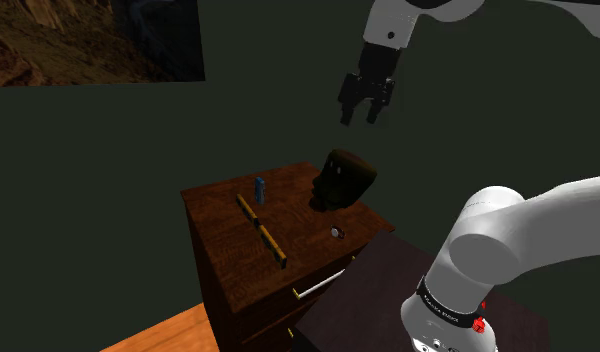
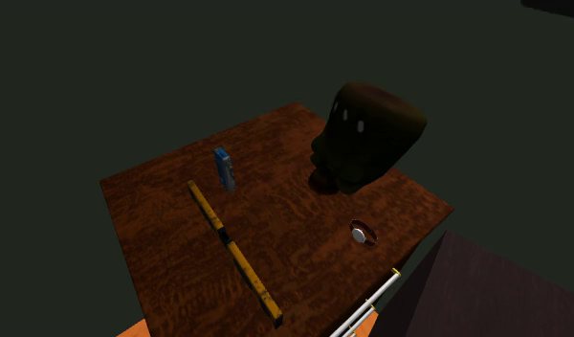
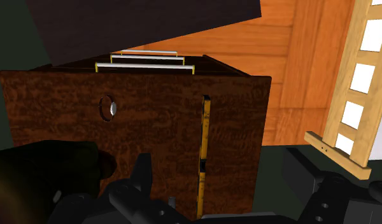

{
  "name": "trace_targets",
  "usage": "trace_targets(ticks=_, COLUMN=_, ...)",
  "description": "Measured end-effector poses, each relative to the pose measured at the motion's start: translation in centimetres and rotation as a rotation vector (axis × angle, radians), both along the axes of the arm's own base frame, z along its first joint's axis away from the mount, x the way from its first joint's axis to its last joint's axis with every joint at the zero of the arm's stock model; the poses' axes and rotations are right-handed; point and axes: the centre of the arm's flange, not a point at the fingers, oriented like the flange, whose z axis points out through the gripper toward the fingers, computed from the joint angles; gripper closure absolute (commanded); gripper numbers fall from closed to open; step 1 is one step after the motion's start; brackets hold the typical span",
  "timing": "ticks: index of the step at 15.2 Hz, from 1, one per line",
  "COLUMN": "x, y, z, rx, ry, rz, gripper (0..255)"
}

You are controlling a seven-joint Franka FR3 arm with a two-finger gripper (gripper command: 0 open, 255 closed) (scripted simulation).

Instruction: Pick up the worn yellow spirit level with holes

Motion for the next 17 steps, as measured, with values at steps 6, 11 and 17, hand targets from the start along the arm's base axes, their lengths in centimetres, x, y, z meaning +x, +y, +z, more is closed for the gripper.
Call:
trace_targets(ticks=6, x=2.9, y=0.6, z=-4.3, rx=-0.004, ry=-0.002, rz=-0.006, gripper=0)
trace_targets(ticks=11, x=7.0, y=0.8, z=-9.5, rx=-0.008, ry=-0.006, rz=-0.012, gripper=0)
trace_targets(ticks=17, x=11.5, y=1.0, z=-15.8, rx=-0.015, ry=-0.012, rz=-0.021, gripper=0)
